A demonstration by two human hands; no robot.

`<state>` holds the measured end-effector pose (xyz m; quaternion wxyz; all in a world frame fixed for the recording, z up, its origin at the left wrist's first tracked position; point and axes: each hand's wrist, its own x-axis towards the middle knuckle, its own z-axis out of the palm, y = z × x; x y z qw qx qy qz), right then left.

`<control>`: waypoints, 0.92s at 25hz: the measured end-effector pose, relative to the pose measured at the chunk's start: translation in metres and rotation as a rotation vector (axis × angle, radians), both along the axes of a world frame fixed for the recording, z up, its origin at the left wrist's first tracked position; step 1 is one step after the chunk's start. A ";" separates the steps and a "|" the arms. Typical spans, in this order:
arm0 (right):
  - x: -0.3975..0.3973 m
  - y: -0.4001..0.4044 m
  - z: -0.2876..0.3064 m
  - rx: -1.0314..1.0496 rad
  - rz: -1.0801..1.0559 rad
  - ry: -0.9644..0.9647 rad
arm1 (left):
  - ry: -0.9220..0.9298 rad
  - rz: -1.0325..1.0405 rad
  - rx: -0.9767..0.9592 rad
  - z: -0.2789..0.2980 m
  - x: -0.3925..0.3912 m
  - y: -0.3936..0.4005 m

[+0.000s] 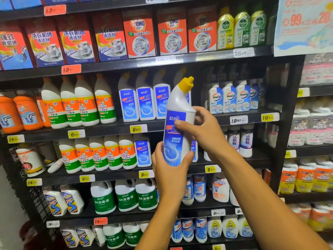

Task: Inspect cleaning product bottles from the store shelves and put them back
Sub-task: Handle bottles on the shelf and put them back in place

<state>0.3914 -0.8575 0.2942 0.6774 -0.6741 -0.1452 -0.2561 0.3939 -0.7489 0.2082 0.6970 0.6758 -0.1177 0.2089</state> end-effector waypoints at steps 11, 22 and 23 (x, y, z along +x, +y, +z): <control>0.006 -0.029 -0.019 0.008 0.276 -0.074 | -0.172 -0.353 0.225 0.015 0.048 0.043; -0.009 -0.020 -0.018 -0.328 0.214 -0.200 | -0.367 -0.008 0.188 -0.001 0.075 0.032; -0.008 -0.020 -0.018 -0.324 0.219 -0.202 | -0.377 -0.011 0.172 0.000 0.072 0.032</control>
